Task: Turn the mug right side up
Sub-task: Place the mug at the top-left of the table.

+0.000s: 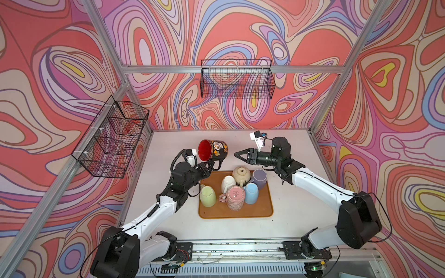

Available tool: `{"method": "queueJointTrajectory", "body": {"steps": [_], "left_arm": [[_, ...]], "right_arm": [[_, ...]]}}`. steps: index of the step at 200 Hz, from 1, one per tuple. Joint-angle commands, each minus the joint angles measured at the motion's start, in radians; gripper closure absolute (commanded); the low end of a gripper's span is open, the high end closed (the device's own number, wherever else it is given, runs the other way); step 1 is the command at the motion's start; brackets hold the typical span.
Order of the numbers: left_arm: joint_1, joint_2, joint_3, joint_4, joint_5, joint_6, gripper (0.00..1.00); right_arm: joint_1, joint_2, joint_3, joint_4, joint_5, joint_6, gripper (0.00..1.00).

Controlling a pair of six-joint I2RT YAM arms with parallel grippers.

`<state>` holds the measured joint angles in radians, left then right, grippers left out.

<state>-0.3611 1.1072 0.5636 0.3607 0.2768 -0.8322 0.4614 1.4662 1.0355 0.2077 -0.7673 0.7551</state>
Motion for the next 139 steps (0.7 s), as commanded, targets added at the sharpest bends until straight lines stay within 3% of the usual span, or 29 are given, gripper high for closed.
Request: {"method": "queueJointTrajectory", "body": {"steps": [1, 29, 75, 104, 139], "left_arm": [[0.022, -0.062, 0.090, -0.037, -0.078, 0.079, 1.00], [0.042, -0.065, 0.195, -0.273, -0.178, 0.159, 1.00], [0.058, 0.063, 0.431, -0.597, -0.377, 0.333, 1.00], [0.059, 0.150, 0.513, -0.653, -0.482, 0.434, 1.00], [0.089, 0.261, 0.575, -0.641, -0.522, 0.489, 1.00]], "right_arm": [[0.006, -0.026, -0.021, -0.011, 0.018, -0.034, 0.54], [0.006, -0.038, -0.037, -0.023, 0.028, -0.057, 0.54], [0.006, -0.067, -0.054, -0.057, 0.067, -0.103, 0.54], [0.006, -0.096, -0.069, -0.072, 0.085, -0.131, 0.54], [0.005, -0.130, -0.093, -0.092, 0.103, -0.157, 0.54]]}}
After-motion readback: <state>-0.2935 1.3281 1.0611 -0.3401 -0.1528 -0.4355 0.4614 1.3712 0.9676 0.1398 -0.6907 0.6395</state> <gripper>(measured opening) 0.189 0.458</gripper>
